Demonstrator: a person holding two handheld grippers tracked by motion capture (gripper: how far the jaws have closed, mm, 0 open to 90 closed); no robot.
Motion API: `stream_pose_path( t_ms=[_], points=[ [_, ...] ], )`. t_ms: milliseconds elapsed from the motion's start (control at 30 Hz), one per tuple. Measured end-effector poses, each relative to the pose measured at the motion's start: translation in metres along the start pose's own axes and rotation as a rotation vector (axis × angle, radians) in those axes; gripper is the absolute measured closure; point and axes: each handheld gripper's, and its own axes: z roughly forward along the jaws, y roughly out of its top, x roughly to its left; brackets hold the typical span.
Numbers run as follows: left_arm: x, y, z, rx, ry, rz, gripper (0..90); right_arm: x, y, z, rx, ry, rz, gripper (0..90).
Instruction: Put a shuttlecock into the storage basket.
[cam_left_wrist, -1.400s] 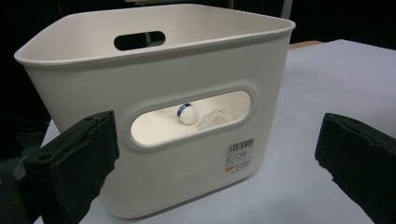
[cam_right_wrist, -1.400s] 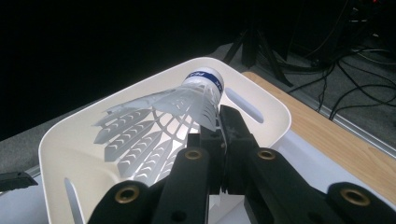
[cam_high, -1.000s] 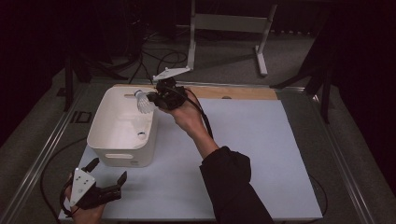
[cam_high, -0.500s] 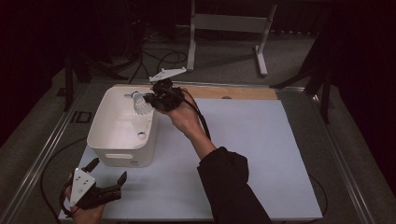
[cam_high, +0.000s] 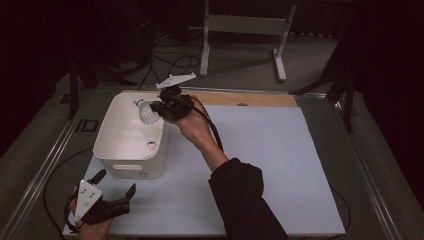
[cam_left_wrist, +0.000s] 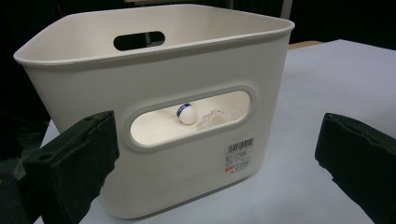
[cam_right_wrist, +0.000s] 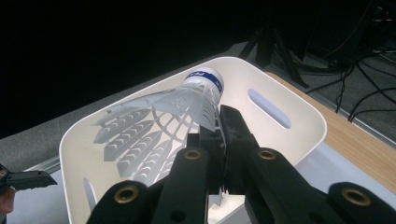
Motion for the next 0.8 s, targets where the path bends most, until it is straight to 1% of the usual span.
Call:
stream_pose_path(
  t_ms=[300, 400, 433, 467, 500, 533, 567, 600, 667, 700, 733, 800],
  points=[
    [0.0000, 0.0000, -0.0001, 0.000, 0.001, 0.000, 0.2, 0.0033, 0.0009, 0.0032, 0.003, 0.007, -0.014, 88.5],
    [0.0001, 0.0000, 0.0000, 0.000, -0.001, -0.001, 0.2, 0.0048, 0.0015, 0.0046, 0.004, 0.022, -0.017, 88.5],
    [-0.0001, 0.0000, 0.0001, 0.000, 0.000, 0.001, 0.2, 0.0054, 0.0016, 0.0054, -0.001, 0.031, -0.015, 87.2],
    [-0.0002, 0.0001, 0.0000, 0.000, 0.000, 0.002, 0.2, 0.0058, 0.0018, 0.0058, -0.007, 0.041, -0.011, 80.3],
    [-0.0001, 0.0001, -0.0002, -0.001, 0.000, 0.002, 0.2, 0.0057, 0.0022, 0.0064, -0.020, 0.059, -0.009, 65.5],
    [0.0001, 0.0001, -0.0003, -0.001, 0.000, 0.001, 0.2, 0.0055, 0.0026, 0.0069, -0.028, 0.086, 0.001, 53.5],
    [0.0004, 0.0000, -0.0004, -0.001, 0.000, 0.000, 0.2, 0.0051, 0.0028, 0.0073, -0.026, 0.095, 0.004, 45.1],
    [0.0005, -0.0001, -0.0005, -0.002, 0.000, -0.001, 0.2, 0.0056, 0.0027, 0.0075, -0.023, 0.072, -0.001, 37.3],
    [0.0004, 0.0000, -0.0005, -0.002, 0.000, 0.000, 0.2, 0.0049, 0.0021, 0.0073, -0.013, 0.045, -0.005, 28.3],
    [0.0002, 0.0000, -0.0003, -0.001, 0.000, 0.001, 0.2, 0.0045, 0.0019, 0.0067, -0.008, 0.021, -0.011, 25.2],
    [0.0000, 0.0000, -0.0002, -0.001, 0.000, 0.001, 0.2, 0.0037, 0.0013, 0.0062, -0.007, 0.007, -0.008, 22.7],
    [-0.0002, 0.0000, -0.0001, -0.001, 0.000, 0.001, 0.2, 0.0010, 0.0000, 0.0049, -0.011, -0.001, 0.002, 18.5]
  ],
)
